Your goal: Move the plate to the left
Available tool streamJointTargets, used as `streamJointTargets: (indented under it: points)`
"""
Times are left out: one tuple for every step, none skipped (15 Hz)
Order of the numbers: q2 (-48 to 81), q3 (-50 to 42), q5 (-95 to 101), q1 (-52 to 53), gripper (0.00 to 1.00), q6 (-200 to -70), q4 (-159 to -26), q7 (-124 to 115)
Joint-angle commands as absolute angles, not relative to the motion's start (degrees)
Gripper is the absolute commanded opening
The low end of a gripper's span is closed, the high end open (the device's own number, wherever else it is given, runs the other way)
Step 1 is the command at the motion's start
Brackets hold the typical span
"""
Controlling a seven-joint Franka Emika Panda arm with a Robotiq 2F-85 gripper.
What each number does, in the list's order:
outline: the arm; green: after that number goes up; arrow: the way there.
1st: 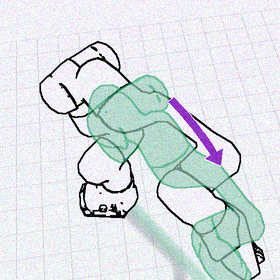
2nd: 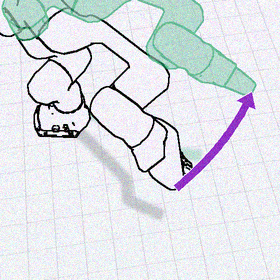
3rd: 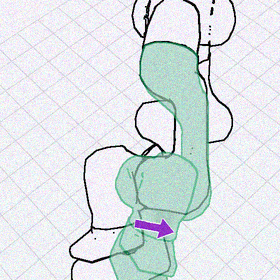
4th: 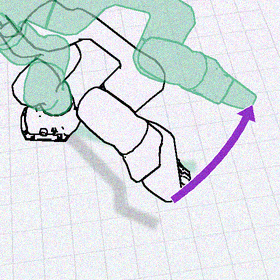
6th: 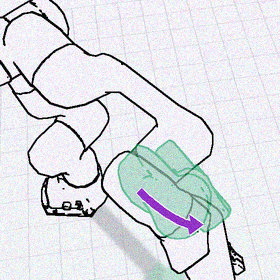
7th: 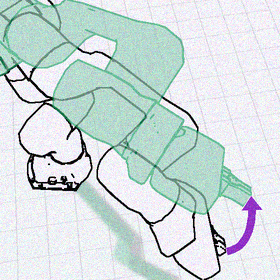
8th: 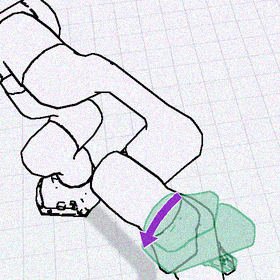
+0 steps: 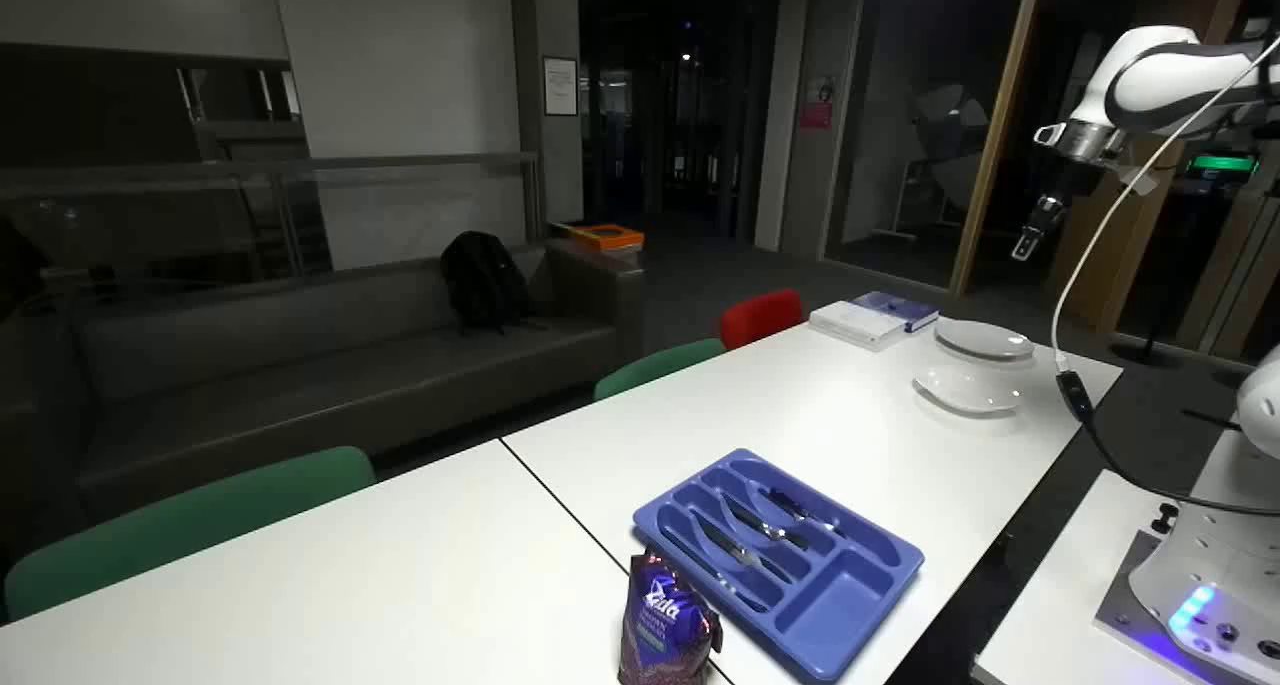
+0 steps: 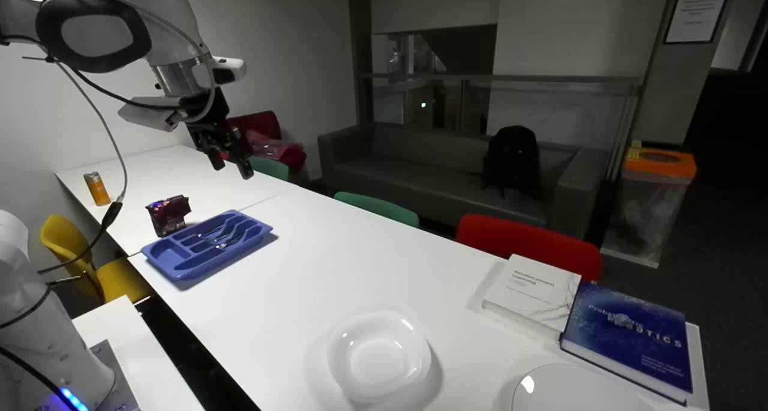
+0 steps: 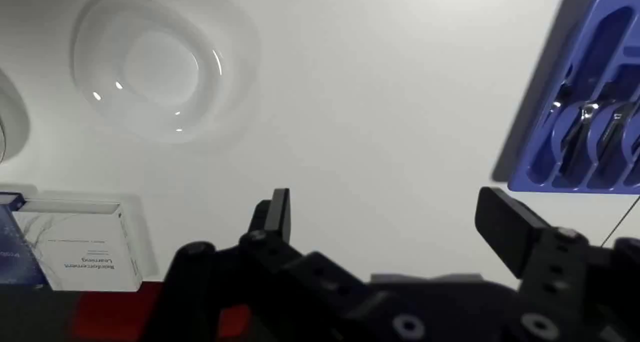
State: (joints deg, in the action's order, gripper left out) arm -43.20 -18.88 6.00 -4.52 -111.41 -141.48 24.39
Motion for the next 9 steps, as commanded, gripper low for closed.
streamJointTargets:
  points:
    - [-43.0,-18.5,5.6,-5.0,1.00,-111.3,-141.3,24.7]
    - [-42.9,-18.5,5.5,-5.2,1.00,-112.1,-141.4,24.0]
    - [-42.5,-18.6,5.2,-5.4,1.00,-112.5,-141.3,23.4]
    - [-42.3,-18.7,5.1,-5.7,1.00,-113.0,-141.4,22.7]
    - [-42.1,-18.8,4.8,-6.0,1.00,-113.5,-141.4,21.7]
    - [-41.7,-19.1,4.4,-6.3,1.00,-114.3,-141.5,20.6]
    - [-41.2,-19.2,4.0,-6.7,1.00,-115.2,-141.4,19.1]
    - [-40.6,-19.7,3.6,-7.1,1.00,-116.5,-141.3,17.8]
    - [-39.8,-20.2,3.1,-7.4,1.00,-118.1,-141.3,17.0]
